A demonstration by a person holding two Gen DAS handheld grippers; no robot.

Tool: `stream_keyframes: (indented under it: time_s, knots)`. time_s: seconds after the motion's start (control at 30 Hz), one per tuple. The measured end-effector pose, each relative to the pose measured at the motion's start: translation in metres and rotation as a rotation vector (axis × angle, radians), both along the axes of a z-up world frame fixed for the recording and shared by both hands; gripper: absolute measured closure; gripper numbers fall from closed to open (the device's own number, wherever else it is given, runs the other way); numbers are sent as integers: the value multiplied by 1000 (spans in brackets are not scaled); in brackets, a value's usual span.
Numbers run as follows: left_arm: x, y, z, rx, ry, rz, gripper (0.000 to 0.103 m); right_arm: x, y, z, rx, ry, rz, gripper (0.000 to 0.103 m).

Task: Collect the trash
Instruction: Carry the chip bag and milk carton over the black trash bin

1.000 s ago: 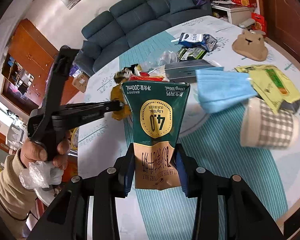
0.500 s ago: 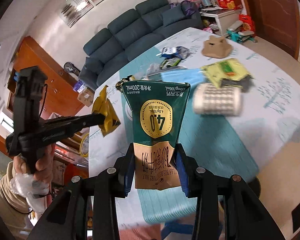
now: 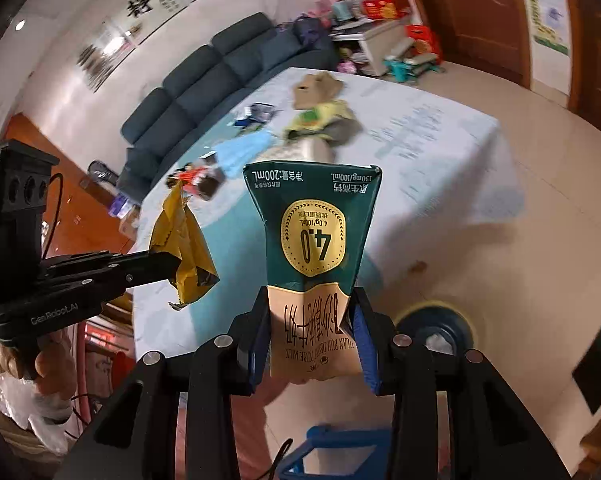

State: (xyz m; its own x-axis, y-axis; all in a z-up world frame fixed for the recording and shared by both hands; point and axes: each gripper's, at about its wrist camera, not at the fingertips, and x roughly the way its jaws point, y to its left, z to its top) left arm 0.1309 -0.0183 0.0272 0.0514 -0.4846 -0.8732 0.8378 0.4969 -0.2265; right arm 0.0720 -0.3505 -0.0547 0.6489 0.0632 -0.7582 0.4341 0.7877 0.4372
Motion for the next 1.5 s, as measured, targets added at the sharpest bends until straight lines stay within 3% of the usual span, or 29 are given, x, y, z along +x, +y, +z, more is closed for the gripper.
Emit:
stream_keyframes:
  time_s: [0.4,0.7,0.83,1.1,1.27,1.5]
  knots:
    - [-93,-75,-66,64,-5,-118,100,-87,-34,-90,86,143,-193,65]
    - [-117,-110,-131,164,-50,-132,100,-93,-48,-153,149,253,-237,65]
    - [-121,-120,-159,189,-53,-126,100,-89,-56,-193,93,378,-224,65]
    - [-128,-141,-228,253,-79,-110,100,-75,-76,-276,140,538,-210,65]
    - [-127,-150,-278,331,-72,-119,100,-69,-86,-316,248,541,-234,65]
    - [-115,-168,-325,400,-1,-131,100,-59,-89,-346,293,539,-212,65]
